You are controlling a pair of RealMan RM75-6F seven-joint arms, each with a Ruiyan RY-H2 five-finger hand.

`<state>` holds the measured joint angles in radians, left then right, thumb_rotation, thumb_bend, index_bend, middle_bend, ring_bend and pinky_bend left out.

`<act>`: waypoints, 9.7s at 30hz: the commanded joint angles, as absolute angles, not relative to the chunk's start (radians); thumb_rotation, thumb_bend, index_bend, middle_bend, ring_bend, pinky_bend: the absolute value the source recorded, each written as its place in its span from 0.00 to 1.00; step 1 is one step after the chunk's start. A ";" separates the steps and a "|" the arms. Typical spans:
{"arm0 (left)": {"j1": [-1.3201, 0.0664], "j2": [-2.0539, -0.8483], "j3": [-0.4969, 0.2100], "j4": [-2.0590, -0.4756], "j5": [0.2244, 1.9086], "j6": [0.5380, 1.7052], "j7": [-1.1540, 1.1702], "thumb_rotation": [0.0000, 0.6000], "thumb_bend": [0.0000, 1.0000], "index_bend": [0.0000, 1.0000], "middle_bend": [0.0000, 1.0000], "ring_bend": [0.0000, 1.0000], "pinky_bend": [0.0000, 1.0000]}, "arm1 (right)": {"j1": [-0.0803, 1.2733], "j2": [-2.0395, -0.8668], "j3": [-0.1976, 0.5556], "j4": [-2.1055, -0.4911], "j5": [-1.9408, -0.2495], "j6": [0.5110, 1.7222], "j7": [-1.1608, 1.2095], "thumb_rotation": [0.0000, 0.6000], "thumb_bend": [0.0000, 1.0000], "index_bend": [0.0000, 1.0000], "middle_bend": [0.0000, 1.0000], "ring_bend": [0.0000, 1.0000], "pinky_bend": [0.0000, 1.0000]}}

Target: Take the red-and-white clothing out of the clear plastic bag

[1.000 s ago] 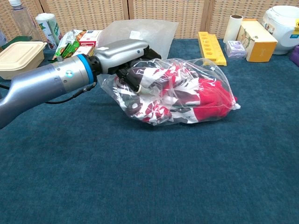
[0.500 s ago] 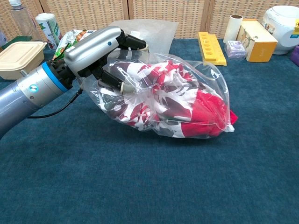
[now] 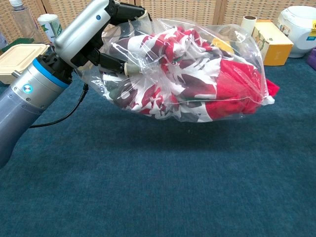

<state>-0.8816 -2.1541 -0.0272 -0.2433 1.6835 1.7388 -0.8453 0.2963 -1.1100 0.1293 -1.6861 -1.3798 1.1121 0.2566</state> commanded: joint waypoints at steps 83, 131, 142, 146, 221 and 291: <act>-0.998 -2.240 -0.035 -0.303 1.644 1.617 -0.833 1.00 0.27 0.78 0.53 0.50 0.60 | 0.571 -1.166 0.058 -1.774 -1.455 0.939 0.463 1.00 0.36 0.75 0.74 0.83 0.77; -1.161 -1.615 -0.095 -1.221 1.491 0.777 -0.629 0.89 0.03 0.07 0.12 0.05 0.15 | 0.491 -1.270 0.112 -1.754 -1.235 1.065 0.061 1.00 0.38 0.77 0.76 0.87 0.81; -1.136 -1.487 -0.070 -1.360 1.434 0.718 -0.298 0.92 0.03 0.00 0.06 0.00 0.11 | 0.492 -1.278 0.126 -1.748 -1.214 1.056 0.040 1.00 0.38 0.77 0.76 0.87 0.82; -1.100 -1.448 -0.042 -1.406 1.424 0.734 -0.203 0.92 0.03 0.00 0.06 0.00 0.11 | 0.490 -1.280 0.127 -1.747 -1.208 1.055 0.032 1.00 0.38 0.77 0.76 0.87 0.82; -0.907 -1.613 -0.053 -1.115 1.420 0.874 0.050 1.00 0.52 0.60 0.12 0.04 0.18 | 0.440 -1.272 0.120 -1.740 -1.295 1.083 0.085 1.00 0.38 0.78 0.77 0.88 0.84; -0.061 -1.057 0.140 -1.749 1.449 1.654 0.020 0.43 0.07 0.15 0.08 0.01 0.12 | 0.176 -1.105 0.077 -1.723 -1.373 1.432 -0.066 0.75 0.12 0.30 0.34 0.37 0.35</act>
<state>-0.0968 -1.0581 0.1164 -1.7411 1.4121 1.6104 0.0302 0.1846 -1.1068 0.0822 -1.7161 -1.3675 1.4231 -0.0642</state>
